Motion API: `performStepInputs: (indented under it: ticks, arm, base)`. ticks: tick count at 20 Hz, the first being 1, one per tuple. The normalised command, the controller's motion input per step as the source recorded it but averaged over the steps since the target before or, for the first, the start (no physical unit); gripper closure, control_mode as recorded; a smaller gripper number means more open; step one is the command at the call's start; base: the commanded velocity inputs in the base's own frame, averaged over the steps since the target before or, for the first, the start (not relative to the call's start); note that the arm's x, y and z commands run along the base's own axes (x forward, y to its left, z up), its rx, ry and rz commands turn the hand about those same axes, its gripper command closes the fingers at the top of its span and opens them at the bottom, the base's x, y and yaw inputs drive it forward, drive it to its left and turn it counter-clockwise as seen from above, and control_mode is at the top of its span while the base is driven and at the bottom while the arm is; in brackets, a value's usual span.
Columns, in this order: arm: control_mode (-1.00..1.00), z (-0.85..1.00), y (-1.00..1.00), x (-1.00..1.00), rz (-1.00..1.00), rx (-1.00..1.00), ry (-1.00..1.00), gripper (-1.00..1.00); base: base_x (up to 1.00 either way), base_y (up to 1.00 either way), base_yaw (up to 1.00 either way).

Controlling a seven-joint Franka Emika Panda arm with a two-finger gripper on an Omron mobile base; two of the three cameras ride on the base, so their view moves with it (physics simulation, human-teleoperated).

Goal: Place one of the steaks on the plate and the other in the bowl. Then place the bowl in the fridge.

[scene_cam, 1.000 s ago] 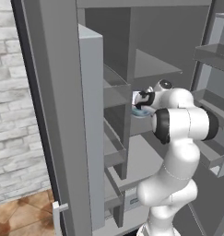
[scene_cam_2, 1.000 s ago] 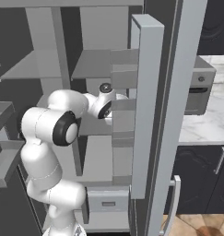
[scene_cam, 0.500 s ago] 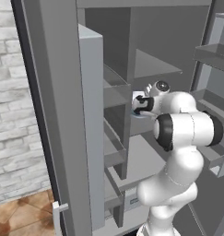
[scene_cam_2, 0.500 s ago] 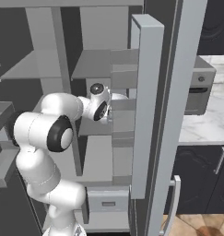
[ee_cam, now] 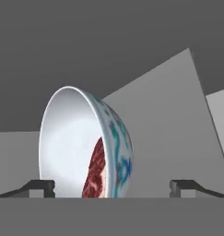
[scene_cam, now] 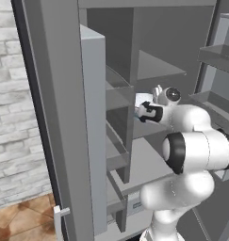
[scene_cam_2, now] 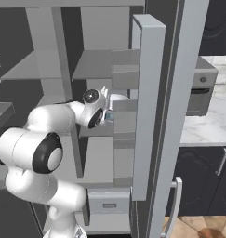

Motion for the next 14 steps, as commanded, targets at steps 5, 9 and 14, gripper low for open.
performStepInputs:
  ticks: [5,9,14]
  arm:
    - [-1.0,0.39,0.0,-0.53,-0.04,0.0,-0.04,-1.0]
    - [-1.0,0.56,0.0,-0.65,-0.05,0.0,0.0,-1.0]
    - [-1.0,0.55,0.0,-0.72,-0.02,0.0,0.0,-1.0]
  base:
    - [0.0,0.0,0.0]
    - [0.0,0.0,0.0]
    - [0.0,0.0,0.0]
